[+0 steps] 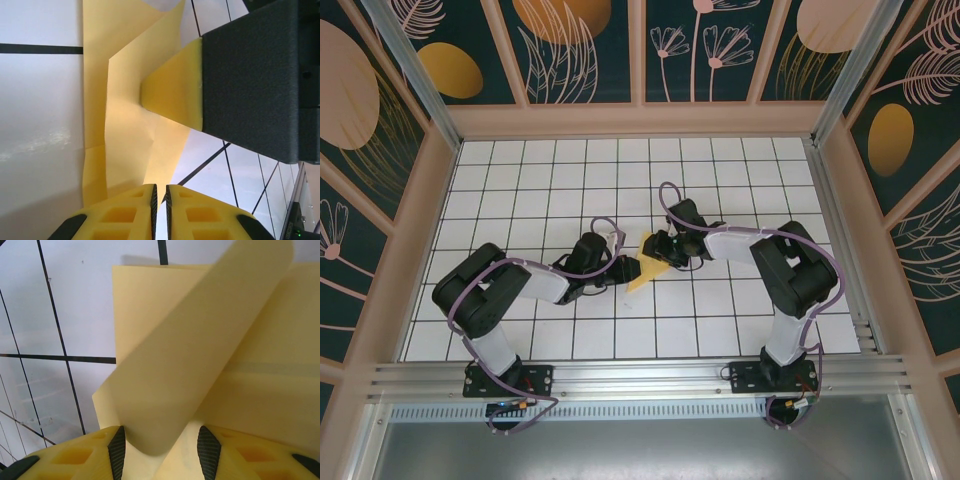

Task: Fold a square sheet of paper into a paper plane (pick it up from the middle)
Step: Fourth fold the wing at the center of the table.

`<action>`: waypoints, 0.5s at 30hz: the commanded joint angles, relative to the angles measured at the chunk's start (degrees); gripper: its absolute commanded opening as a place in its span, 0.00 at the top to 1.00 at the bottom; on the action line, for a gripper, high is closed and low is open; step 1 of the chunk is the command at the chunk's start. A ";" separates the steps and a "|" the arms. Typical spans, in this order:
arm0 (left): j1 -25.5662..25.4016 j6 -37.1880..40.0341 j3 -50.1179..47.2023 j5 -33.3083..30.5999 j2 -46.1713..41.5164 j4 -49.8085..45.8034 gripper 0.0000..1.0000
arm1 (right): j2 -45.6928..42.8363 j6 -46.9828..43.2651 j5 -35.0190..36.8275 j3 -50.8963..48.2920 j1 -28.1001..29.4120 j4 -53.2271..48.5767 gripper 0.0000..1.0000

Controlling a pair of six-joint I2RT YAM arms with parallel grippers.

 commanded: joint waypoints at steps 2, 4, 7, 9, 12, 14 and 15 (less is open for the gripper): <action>-0.35 1.31 0.99 -1.22 0.81 -1.31 0.84 | 5.10 0.03 5.78 -1.56 0.22 -6.22 0.53; -0.37 1.23 1.00 -0.97 1.15 -1.16 0.84 | 5.30 -0.08 5.96 -1.59 0.16 -6.41 0.53; -0.41 1.06 0.97 -0.70 1.50 -0.78 0.84 | 5.72 -0.17 6.27 -1.50 0.26 -6.75 0.54; -0.39 1.00 1.06 -0.70 1.58 -0.70 0.84 | 5.92 -0.21 6.70 -1.29 0.34 -7.17 0.54; -0.37 0.97 1.06 -0.51 1.77 -0.39 0.84 | 6.41 -0.31 7.32 -0.91 0.44 -7.96 0.55; -0.40 0.73 1.11 -0.40 1.66 -0.13 0.84 | 6.75 -0.34 7.83 -0.66 0.46 -8.55 0.56; -0.40 0.54 1.07 -0.43 1.54 0.21 0.83 | 6.98 -0.41 8.19 -0.42 0.56 -8.96 0.56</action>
